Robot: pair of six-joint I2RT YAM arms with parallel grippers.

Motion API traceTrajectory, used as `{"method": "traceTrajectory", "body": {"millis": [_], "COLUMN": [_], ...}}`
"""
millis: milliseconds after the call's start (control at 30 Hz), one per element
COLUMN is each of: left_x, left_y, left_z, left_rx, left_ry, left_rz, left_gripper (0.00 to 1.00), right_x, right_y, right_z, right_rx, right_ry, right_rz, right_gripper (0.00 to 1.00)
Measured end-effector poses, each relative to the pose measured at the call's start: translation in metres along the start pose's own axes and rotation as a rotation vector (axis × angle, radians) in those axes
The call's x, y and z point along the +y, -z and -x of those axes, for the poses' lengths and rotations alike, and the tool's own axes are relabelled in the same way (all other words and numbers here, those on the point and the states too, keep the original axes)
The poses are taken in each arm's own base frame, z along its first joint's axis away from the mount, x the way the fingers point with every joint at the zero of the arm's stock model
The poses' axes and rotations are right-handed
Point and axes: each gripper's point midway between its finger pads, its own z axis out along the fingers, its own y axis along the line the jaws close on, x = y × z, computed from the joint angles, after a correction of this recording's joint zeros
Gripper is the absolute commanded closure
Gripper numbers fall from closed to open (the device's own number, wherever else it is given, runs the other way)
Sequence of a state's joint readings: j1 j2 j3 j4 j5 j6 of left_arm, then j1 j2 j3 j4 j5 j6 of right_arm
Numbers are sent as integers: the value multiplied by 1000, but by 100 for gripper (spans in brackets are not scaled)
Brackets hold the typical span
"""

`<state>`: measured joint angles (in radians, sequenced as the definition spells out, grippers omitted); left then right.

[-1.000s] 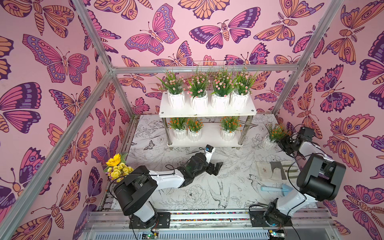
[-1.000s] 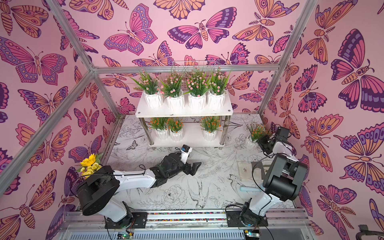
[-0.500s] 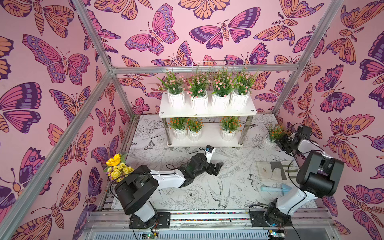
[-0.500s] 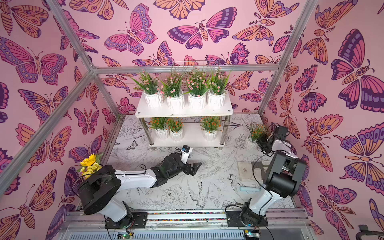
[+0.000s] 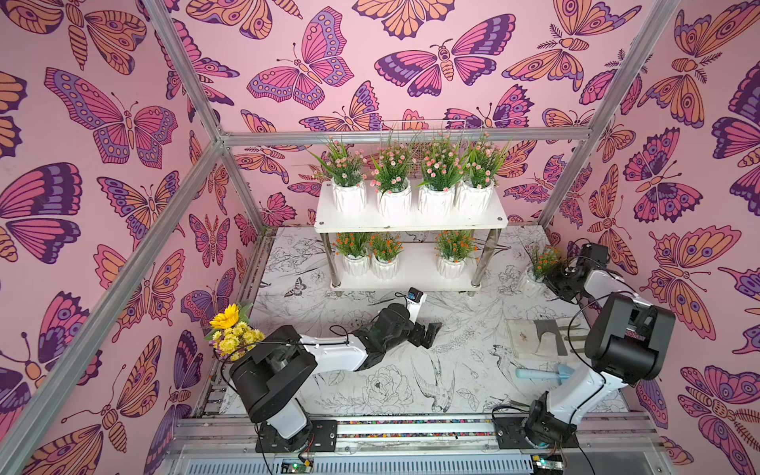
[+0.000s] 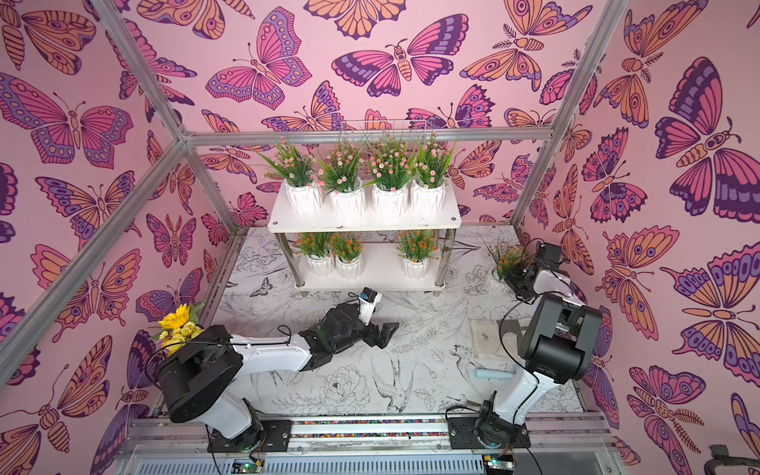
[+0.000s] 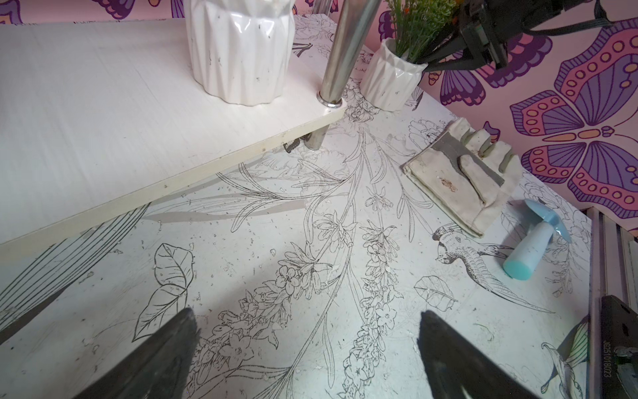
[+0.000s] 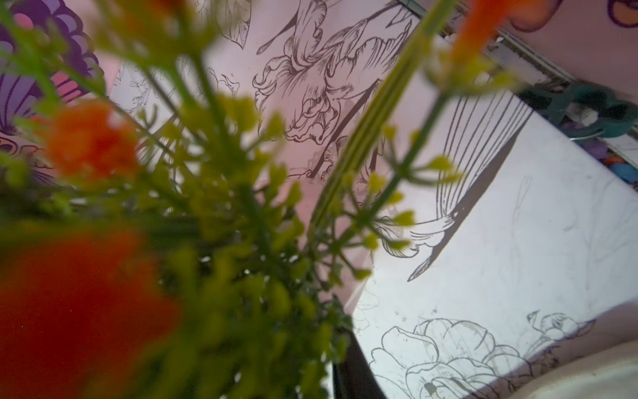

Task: Place the baby's breath potted plants on the rack by color
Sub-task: Pick up the baby's breath potted plant from the center of the board.

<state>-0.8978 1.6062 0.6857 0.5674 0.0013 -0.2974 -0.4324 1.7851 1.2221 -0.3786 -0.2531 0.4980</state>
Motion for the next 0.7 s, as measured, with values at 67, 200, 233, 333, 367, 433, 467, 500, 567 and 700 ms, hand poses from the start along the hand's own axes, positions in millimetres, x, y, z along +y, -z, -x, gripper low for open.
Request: {"method": "traceTrajectory", "body": {"millis": [67, 200, 233, 333, 367, 433, 467, 500, 567, 700], "left_x": [0, 0, 0, 0, 0, 0, 0, 0, 0, 0], "left_y": [0, 0, 0, 0, 0, 0, 0, 0, 0, 0], "left_z": [0, 0, 0, 0, 0, 0, 0, 0, 0, 0], "left_rx": [0, 0, 0, 0, 0, 0, 0, 0, 0, 0], "left_ry": [0, 0, 0, 0, 0, 0, 0, 0, 0, 0], "left_rz": [0, 0, 0, 0, 0, 0, 0, 0, 0, 0], "left_gripper": [0, 0, 0, 0, 0, 0, 0, 0, 0, 0], "right_x": [0, -1, -1, 0, 0, 1, 1, 1, 1, 2], "right_y": [-1, -2, -3, -4, -4, -4, -4, -4, -3, -3], "right_z": [0, 2, 2, 5, 7, 9, 9, 9, 9, 9], "right_rx": [4, 12, 15, 14, 12, 9, 10, 10, 11, 14], "right_ry": [2, 2, 2, 3, 4, 13, 18, 21, 25, 32], "right_rz": [-10, -22, -25, -29, -29, -28, -30, -32, -31, -25], "right_gripper": [79, 80, 81, 86, 89, 93, 94, 94, 97, 98]}}
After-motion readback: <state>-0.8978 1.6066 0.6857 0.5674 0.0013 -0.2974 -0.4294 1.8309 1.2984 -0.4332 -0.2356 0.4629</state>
